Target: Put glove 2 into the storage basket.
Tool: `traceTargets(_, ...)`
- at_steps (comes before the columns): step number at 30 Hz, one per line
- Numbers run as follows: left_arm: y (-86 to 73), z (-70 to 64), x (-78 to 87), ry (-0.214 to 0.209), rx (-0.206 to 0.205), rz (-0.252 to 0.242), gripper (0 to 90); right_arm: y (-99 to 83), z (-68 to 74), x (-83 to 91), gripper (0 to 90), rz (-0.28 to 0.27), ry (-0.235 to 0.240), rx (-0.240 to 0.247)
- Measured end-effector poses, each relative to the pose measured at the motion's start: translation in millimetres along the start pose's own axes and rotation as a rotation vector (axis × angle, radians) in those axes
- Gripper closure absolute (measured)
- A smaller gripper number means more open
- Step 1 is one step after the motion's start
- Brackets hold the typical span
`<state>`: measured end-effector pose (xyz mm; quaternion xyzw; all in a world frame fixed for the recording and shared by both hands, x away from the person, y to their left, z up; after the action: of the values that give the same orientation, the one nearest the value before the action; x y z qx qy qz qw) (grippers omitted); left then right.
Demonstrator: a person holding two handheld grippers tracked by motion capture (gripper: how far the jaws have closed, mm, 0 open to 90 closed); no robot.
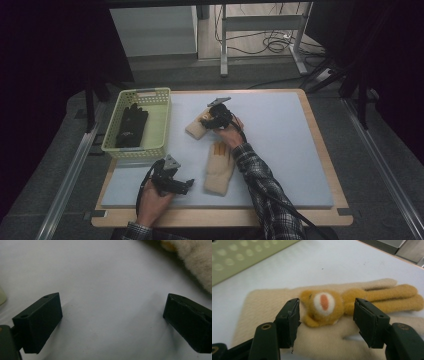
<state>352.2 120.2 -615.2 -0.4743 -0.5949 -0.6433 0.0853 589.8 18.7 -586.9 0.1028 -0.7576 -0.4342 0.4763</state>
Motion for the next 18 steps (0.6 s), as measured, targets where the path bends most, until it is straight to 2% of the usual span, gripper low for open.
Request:
traceTargets(2,0.0,0.0,0.0,0.0,0.0,0.0,2.5,-1.7,-1.1,-5.4,39.6,0.019,-0.008,0.008)
traceTargets(4,0.0,0.0,0.0,0.0,0.0,0.0,2.5,-3.1,-1.9,-8.4,47.4,0.028,-0.021,0.02)
traceTargets(6,0.0,0.1,0.0,0.0,0.0,0.001,2.5,-3.0,-0.2,-8.0,57.1,0.023,-0.002,0.015)
traceTargets(9,0.0,0.0,-0.1,0.0,0.001,0.0,2.5,-2.8,1.1,-5.9,63.2,0.032,-0.015,0.023)
traceTargets(13,0.0,0.0,0.0,0.0,0.001,0.0,2.5,-0.9,1.3,0.4,65.9,0.036,-0.018,0.02)
traceTargets(18,0.0,0.0,-0.1,0.0,0.001,0.0,2.5,4.1,1.2,17.4,66.4,0.017,0.006,0.002)
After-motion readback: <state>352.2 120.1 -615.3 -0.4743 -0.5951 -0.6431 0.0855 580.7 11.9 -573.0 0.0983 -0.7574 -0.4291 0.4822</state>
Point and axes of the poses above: each handheld gripper's, and its own axes: x roughly backward along the jaws, y roughly out of its top, z roughly to its left, the point moved 9 cm from there along -x, roughly forward along the jaws, and after that the axes turned 10 degrees about x, right-handed, at the moved point
